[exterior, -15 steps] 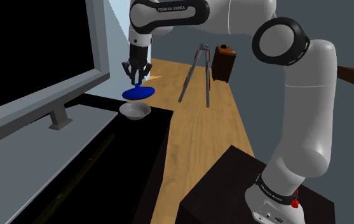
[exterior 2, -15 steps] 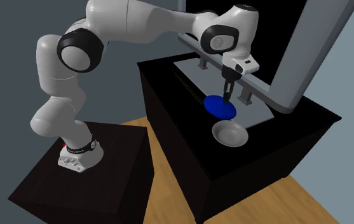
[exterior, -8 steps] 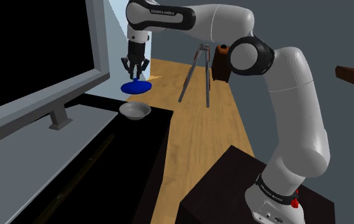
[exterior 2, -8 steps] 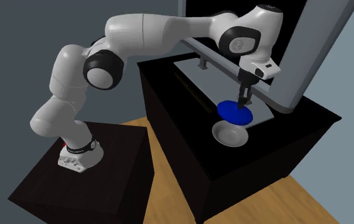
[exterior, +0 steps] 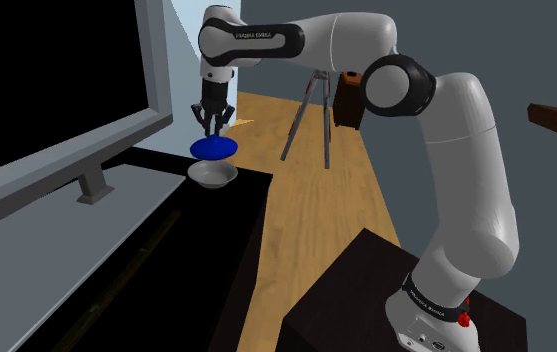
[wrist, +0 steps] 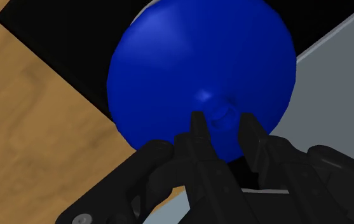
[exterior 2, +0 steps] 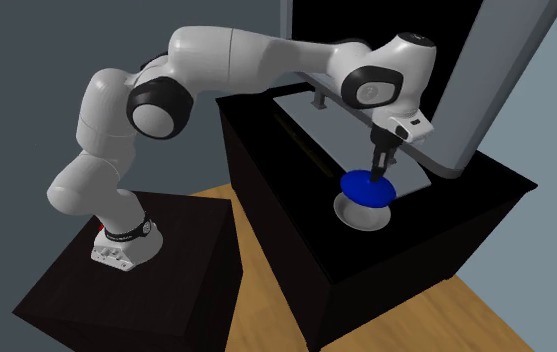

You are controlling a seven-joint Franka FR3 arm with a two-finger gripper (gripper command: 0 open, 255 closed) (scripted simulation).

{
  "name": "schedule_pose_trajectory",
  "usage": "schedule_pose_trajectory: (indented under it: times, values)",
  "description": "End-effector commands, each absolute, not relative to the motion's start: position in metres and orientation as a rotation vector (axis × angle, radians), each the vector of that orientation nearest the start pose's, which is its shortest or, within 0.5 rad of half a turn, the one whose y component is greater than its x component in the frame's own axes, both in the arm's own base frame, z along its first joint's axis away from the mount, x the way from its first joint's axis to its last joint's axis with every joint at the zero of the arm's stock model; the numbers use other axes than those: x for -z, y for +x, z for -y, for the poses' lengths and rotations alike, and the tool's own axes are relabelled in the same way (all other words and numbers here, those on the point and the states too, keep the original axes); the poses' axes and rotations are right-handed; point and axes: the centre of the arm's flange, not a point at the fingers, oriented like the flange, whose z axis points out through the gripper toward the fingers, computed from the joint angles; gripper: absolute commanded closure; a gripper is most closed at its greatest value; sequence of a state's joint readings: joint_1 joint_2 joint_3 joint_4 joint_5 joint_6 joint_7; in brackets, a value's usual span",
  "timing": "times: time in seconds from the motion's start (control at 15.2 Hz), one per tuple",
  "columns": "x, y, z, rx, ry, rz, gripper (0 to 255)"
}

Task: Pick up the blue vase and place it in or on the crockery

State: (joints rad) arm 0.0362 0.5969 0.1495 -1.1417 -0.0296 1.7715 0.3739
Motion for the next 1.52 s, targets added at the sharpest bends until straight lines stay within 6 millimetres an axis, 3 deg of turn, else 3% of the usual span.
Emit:
schedule_pose_trajectory:
  times: [0.0, 0.66, 1.19, 1.25, 1.45]
  values:
    - [-0.453, 0.722, -0.103, 0.036, -3.061, -0.323, 255]
    - [-0.4, 0.722, -0.103, 0.036, -3.061, -0.323, 255]
    - [-0.4, 0.722, -0.103, 0.036, -3.061, -0.323, 255]
    - [-0.4, 0.722, -0.103, 0.036, -3.061, -0.323, 0]
    - [-0.4, 0.722, -0.103, 0.036, -3.061, -0.323, 0]
